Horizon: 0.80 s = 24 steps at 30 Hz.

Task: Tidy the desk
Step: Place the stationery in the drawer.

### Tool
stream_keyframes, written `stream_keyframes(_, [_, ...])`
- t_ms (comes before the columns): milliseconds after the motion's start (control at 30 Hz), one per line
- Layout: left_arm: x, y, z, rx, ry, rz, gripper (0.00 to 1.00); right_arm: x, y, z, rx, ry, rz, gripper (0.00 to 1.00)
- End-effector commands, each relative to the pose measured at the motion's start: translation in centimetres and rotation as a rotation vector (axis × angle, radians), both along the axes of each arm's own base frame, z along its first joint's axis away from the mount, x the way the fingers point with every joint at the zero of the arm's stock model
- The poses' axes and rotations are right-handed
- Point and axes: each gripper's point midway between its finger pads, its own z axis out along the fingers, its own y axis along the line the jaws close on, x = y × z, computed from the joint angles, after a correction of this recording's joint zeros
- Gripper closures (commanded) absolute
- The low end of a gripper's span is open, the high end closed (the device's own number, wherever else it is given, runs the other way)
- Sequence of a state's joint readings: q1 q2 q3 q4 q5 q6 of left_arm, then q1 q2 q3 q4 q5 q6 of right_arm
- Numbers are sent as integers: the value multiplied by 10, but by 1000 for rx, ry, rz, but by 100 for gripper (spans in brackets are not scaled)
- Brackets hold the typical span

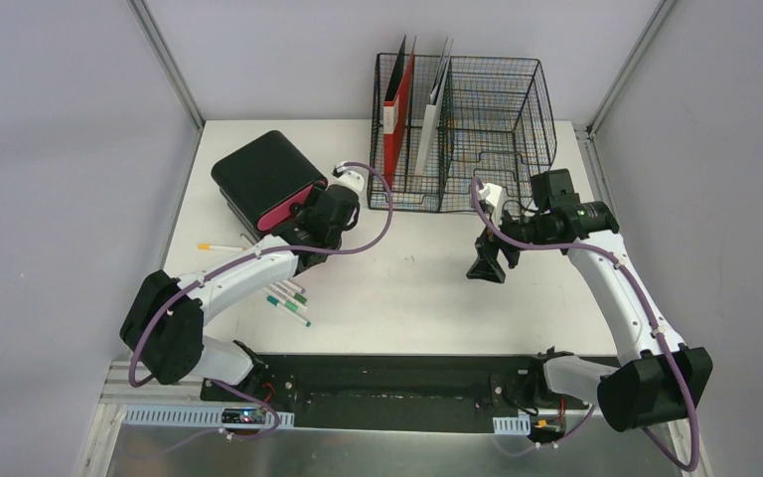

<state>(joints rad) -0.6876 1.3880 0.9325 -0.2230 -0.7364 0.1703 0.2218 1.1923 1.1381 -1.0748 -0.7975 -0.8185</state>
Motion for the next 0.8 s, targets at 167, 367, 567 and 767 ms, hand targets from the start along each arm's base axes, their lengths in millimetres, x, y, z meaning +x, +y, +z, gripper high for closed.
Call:
stream_keyframes(167, [3,5,15,-19,-42,35,55,4,1,4,15,-37,17,19])
stream_keyframes(367, [-2,-9,13,-95,-8,-25,55,4,1,5,15,-39,17,19])
stream_keyframes(567, [-11,-26,10,-191,32,-103,52,4,1,4,14,-37,18,19])
stream_keyframes(767, [-21,-44,4,-281,73,-189,47,3,1,5,15,-41,19,19])
